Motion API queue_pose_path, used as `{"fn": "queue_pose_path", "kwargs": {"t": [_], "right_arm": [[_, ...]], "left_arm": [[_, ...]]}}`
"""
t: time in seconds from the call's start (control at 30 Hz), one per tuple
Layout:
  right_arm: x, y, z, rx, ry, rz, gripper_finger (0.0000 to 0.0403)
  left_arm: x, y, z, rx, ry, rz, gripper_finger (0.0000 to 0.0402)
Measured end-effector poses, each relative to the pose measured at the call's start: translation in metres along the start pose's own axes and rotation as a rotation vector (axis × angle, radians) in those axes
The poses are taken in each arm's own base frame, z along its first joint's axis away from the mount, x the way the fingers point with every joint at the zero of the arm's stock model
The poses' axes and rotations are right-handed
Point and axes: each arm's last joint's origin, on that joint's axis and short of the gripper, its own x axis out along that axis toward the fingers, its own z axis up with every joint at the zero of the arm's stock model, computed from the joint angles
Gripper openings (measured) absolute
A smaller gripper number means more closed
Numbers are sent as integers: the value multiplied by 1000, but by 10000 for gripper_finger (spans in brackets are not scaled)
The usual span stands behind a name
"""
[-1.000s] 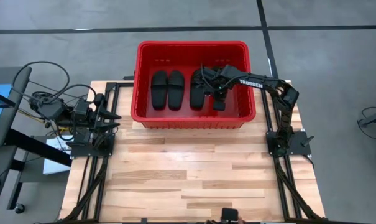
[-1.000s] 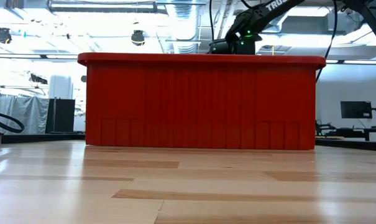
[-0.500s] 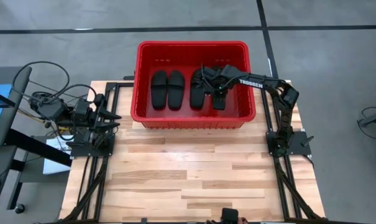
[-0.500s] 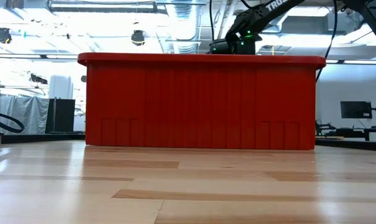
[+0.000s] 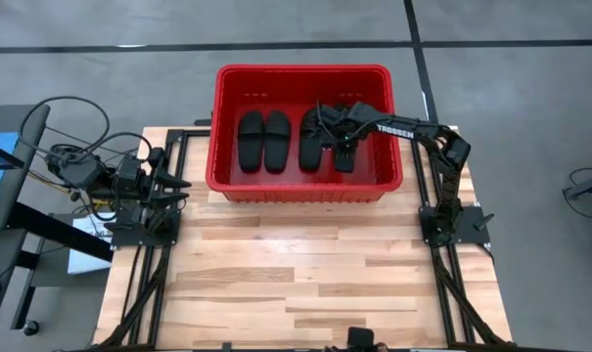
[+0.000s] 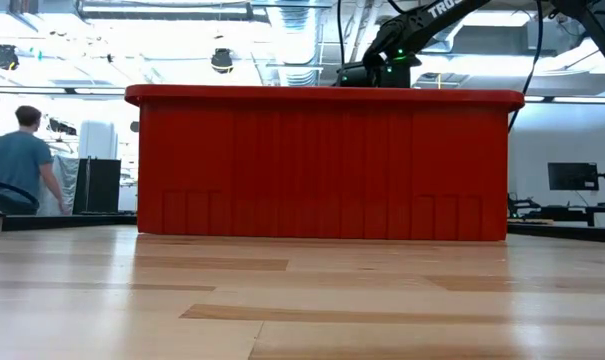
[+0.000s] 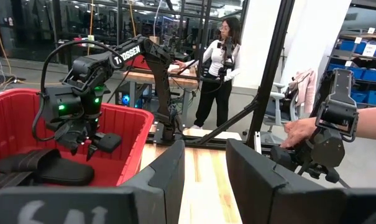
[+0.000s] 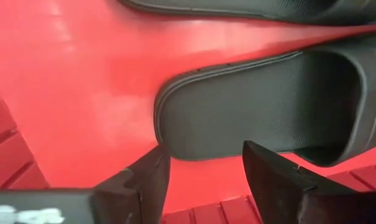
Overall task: Pick and place slides into bin
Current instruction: Return to Home Position
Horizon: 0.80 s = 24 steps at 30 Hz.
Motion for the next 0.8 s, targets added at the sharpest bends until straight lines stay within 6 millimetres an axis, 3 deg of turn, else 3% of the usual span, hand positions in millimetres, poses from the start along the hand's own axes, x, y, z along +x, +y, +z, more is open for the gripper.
{"fn": "queue_pose_path", "kwargs": {"t": [0.27, 0.47, 0.8], "right_arm": [[-1, 4, 1, 74, 9, 6, 184], [-8, 9, 1, 18, 38, 22, 185], [-54, -13, 14, 40, -71, -166, 184]], "left_arm": [[0, 0, 0, 2, 0, 0, 108], [0, 1, 0, 121, -3, 32, 108], [-2, 8, 9, 94, -90, 324, 108]]}}
